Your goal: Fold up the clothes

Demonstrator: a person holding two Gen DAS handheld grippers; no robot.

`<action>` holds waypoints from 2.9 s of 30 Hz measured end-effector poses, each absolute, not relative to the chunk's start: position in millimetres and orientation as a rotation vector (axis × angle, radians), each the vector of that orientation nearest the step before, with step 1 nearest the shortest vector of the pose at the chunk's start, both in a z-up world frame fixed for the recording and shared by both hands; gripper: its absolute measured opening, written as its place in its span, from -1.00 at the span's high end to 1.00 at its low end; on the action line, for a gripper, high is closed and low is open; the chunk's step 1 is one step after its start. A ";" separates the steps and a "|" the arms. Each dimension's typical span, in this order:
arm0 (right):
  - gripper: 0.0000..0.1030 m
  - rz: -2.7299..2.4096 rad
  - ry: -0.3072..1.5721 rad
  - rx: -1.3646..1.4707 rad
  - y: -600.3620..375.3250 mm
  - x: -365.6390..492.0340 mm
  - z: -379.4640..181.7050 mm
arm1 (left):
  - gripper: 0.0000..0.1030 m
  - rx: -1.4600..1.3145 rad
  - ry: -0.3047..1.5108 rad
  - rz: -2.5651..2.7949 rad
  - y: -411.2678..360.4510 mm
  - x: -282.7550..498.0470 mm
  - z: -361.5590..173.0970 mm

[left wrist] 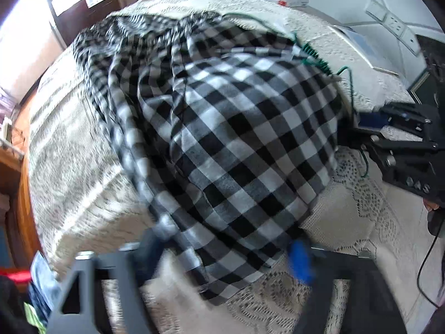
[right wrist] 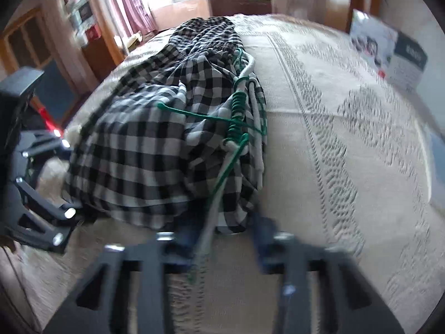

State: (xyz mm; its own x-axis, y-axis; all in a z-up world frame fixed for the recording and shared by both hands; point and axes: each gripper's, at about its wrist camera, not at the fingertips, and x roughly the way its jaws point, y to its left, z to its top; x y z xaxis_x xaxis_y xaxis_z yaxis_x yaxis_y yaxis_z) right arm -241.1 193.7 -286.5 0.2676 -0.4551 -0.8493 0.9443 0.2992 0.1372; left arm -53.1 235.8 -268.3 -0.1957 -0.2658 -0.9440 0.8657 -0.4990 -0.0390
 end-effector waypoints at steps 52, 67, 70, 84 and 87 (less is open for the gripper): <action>-1.00 -1.750 0.441 1.221 -69.8 -182.5 -188.7 | -1.00 1.342 0.475 -2.197 -237.4 96.4 -146.1; -1.00 -1.985 0.033 1.537 15.3 -142.3 -230.8 | -1.00 1.531 0.379 -2.387 -299.9 -20.0 -178.2; -1.00 -2.016 -0.080 1.572 7.0 -134.3 -238.5 | -1.00 1.636 0.368 -2.402 -314.8 -42.3 -202.7; 0.58 -2.076 -0.197 1.775 -20.0 -116.2 -283.3 | -0.83 1.683 0.312 -2.316 -388.2 -34.5 -271.1; -0.08 -2.135 -0.191 1.711 -9.4 -104.3 -263.0 | -1.00 1.611 0.411 -2.417 -390.2 -18.1 -238.1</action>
State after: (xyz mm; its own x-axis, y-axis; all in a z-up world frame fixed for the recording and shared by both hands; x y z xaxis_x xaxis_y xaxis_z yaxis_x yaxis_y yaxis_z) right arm -104.3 -9.4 -263.0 -0.1735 -0.3861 -0.9060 0.2194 -0.9120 0.3466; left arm -18.1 -390.2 -238.1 -0.3820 -0.0180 -0.9240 0.3222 -0.9397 -0.1149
